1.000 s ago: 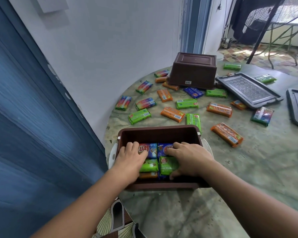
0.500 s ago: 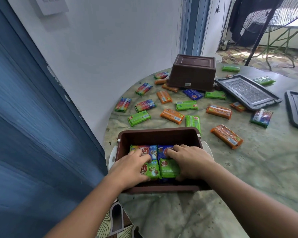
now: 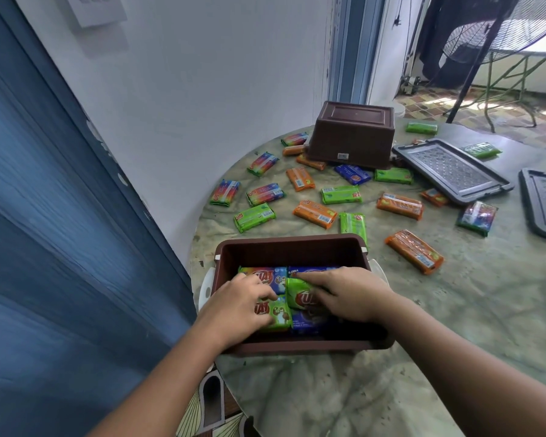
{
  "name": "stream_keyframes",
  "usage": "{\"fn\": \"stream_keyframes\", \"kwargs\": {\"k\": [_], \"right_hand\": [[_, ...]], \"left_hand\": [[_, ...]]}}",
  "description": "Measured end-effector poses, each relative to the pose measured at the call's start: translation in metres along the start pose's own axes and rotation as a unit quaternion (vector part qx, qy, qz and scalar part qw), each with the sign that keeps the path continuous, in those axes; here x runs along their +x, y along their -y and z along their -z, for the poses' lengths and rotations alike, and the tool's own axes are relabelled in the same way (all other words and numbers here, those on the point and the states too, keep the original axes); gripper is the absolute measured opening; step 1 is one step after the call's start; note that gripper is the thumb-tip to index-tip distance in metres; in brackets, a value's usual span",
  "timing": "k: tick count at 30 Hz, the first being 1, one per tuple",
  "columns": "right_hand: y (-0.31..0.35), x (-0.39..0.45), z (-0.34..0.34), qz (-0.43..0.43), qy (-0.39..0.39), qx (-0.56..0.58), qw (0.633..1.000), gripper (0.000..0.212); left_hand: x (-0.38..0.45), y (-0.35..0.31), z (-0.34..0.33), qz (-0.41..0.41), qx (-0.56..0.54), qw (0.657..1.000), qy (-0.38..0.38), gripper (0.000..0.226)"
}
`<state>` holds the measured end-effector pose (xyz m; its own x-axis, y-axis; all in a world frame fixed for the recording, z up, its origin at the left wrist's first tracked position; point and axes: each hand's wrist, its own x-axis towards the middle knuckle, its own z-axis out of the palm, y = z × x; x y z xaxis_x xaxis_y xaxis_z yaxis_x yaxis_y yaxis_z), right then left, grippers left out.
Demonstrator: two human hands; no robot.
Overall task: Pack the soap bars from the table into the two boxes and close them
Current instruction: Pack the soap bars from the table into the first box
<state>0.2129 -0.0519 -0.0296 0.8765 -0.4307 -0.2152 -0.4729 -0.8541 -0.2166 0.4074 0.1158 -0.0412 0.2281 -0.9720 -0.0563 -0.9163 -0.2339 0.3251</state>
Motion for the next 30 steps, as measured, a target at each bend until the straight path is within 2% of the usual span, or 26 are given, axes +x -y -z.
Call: {"fn": "stream_keyframes", "kwargs": {"k": [6, 12, 14, 17, 19, 22, 30], "right_hand": [[0.0043, 0.0054, 0.005, -0.012, 0.063, -0.025, 0.998, 0.045], [0.0046, 0.0038, 0.0016, 0.015, 0.041, -0.034, 0.998, 0.047], [0.0039, 0.0015, -0.0011, 0.024, 0.038, -0.053, 0.998, 0.057], [0.0045, -0.0004, -0.0016, 0.027, 0.041, -0.068, 0.996, 0.088], [0.0058, -0.0008, -0.0008, 0.025, 0.042, -0.076, 0.996, 0.095], [0.0078, -0.0022, -0.0007, 0.035, 0.037, -0.086, 0.995, 0.086], [0.0062, -0.0015, -0.0023, 0.052, 0.046, -0.084, 0.994, 0.071]], "left_hand": [[-0.001, -0.0005, 0.0005, -0.008, 0.019, 1.0, 0.015, 0.031], [0.0005, -0.001, 0.0011, -0.003, 0.031, 0.999, 0.038, 0.049], [0.0004, -0.0011, 0.0004, -0.002, 0.034, 0.999, 0.038, 0.05], [0.0003, -0.0025, 0.0014, -0.011, 0.045, 0.998, 0.036, 0.05], [0.0006, -0.0044, 0.0025, -0.024, 0.06, 0.997, 0.046, 0.055], [0.0021, -0.0068, 0.0027, -0.041, 0.095, 0.993, 0.062, 0.063], [0.0038, -0.0039, -0.0024, -0.046, 0.098, 0.993, 0.046, 0.057]]}}
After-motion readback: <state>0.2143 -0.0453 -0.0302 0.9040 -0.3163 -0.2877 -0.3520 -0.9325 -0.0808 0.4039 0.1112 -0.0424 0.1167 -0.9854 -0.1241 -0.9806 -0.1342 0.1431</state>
